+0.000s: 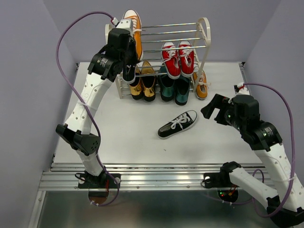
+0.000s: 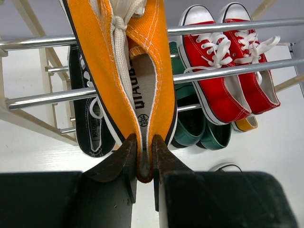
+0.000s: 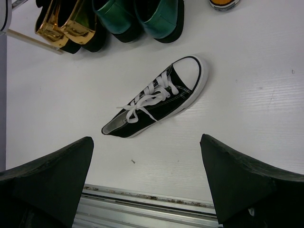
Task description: Place and organize the shoes onto the shoe shelf
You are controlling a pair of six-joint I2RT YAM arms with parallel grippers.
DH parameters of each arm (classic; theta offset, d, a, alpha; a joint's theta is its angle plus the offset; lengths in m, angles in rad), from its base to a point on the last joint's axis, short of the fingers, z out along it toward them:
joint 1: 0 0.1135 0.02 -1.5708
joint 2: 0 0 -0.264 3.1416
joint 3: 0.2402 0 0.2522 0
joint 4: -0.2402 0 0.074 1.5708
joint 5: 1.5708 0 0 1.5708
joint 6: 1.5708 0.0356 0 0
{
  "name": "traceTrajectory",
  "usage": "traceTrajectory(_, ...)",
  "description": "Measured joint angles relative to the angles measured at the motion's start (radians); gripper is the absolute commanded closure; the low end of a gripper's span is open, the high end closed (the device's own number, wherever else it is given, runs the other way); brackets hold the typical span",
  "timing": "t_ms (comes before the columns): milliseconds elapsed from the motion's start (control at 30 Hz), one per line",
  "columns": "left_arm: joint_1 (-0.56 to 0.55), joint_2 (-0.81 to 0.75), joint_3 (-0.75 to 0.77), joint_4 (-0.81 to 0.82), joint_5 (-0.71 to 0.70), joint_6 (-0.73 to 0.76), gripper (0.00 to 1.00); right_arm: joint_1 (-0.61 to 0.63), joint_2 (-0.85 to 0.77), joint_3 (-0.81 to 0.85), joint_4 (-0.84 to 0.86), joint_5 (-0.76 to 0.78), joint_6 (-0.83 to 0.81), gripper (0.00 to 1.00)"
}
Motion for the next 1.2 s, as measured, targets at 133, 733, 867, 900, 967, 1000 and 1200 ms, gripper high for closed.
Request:
traceTrajectory(133, 0.000, 0.000, 0.000, 0.000, -0.004, -0.007, 1.00, 0.000, 0.000, 0.000, -0.003, 0.003, 0.000, 0.00)
traceTrajectory(733, 0.002, -0.063, -0.066, 0.124, -0.027, -0.036, 0.55, 0.000, 0.002, 0.000, -0.002, 0.002, 0.014, 0.00)
traceTrajectory(867, 0.003, -0.068, -0.066, 0.128, -0.027, -0.036, 0.55, 0.000, 0.002, 0.000, -0.002, 0.003, 0.015, 0.00)
traceTrajectory(900, 0.003, -0.068, -0.066, 0.129, -0.027, -0.037, 0.55, 0.000, 0.002, 0.000, -0.002, 0.002, 0.014, 0.00)
traceTrajectory(967, 0.003, -0.068, -0.066, 0.128, -0.027, -0.038, 0.55, 0.000, 0.000, 0.000, -0.002, 0.003, 0.015, 0.00)
traceTrajectory(1000, 0.003, -0.070, -0.066, 0.128, -0.027, -0.039, 0.55, 0.000, -0.001, -0.001, -0.002, 0.003, 0.015, 0.00)
traceTrajectory(1200, 0.004, -0.104, -0.076, 0.130, -0.031, -0.052, 0.50, 0.000, 0.001, -0.019, 0.001, 0.002, 0.015, 0.00)
